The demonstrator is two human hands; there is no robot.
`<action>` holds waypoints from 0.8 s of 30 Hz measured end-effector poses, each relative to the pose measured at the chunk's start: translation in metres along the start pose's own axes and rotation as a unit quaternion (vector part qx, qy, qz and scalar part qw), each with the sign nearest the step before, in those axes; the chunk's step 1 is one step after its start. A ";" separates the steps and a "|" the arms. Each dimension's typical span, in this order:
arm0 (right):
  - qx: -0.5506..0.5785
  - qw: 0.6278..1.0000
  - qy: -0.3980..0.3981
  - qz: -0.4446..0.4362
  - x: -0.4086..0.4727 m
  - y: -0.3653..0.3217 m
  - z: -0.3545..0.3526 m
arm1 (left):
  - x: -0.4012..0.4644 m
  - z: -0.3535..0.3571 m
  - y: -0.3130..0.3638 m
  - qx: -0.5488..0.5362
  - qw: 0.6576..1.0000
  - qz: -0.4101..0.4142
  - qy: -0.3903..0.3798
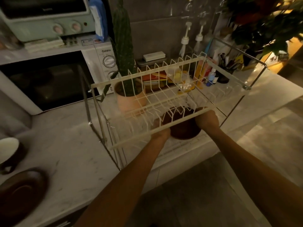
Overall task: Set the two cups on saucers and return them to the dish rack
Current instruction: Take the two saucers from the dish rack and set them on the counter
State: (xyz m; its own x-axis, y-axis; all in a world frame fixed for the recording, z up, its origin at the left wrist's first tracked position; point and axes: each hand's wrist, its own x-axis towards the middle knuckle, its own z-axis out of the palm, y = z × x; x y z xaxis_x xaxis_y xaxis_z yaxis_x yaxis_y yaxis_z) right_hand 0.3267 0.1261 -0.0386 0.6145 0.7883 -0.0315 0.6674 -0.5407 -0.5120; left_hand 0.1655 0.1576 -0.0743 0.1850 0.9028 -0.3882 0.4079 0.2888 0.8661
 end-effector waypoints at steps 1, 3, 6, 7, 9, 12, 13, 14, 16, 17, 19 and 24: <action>0.007 1.000 0.002 -0.003 -0.007 -0.002 -0.003 | -0.012 -0.004 0.002 -0.012 1.000 0.010 0.006; -0.004 1.000 -0.004 -0.016 -0.021 -0.004 -0.008 | -0.030 -0.013 -0.005 -0.014 1.000 0.014 0.003; -0.014 0.999 -0.018 -0.041 -0.044 -0.002 -0.012 | -0.060 -0.029 -0.014 -0.014 0.997 0.068 0.016; -0.020 0.998 -0.022 -0.046 -0.052 -0.002 -0.014 | -0.073 -0.034 -0.013 -0.016 0.996 0.083 0.012; -0.038 0.997 -0.033 -0.060 -0.068 -0.001 -0.016 | -0.094 -0.042 -0.018 -0.017 0.995 0.102 0.007; -0.046 0.996 -0.053 -0.062 -0.093 0.003 -0.017 | -0.120 -0.052 -0.032 -0.011 0.994 0.107 0.009; -0.044 0.996 -0.061 -0.058 -0.101 0.004 -0.017 | -0.130 -0.056 -0.036 -0.012 0.994 0.108 0.007; -0.040 0.996 -0.068 -0.051 -0.110 0.005 -0.017 | -0.138 -0.060 -0.041 -0.014 0.994 0.107 0.006; -0.039 0.995 -0.081 -0.045 -0.126 0.006 -0.014 | -0.152 -0.066 -0.052 -0.015 0.993 0.115 -0.001; -0.041 0.994 -0.088 -0.046 -0.133 0.007 -0.012 | -0.159 -0.070 -0.058 -0.014 0.992 0.122 -0.006; -0.032 0.993 -0.107 -0.049 -0.147 0.008 -0.008 | -0.172 -0.079 -0.071 -0.017 0.990 0.137 -0.012; -0.014 0.988 -0.148 -0.039 -0.184 0.001 0.011 | -0.205 -0.110 -0.099 -0.014 0.988 0.152 -0.016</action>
State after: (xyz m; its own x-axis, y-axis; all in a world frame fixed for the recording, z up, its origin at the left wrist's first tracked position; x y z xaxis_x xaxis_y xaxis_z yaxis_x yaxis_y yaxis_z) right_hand 0.2095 -0.0166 -0.0433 0.4134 0.8772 -0.2443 0.7216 -0.4792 -0.4996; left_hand -0.0107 -0.0211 -0.0458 0.3233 0.9388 -0.1186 0.3044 0.0154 0.9524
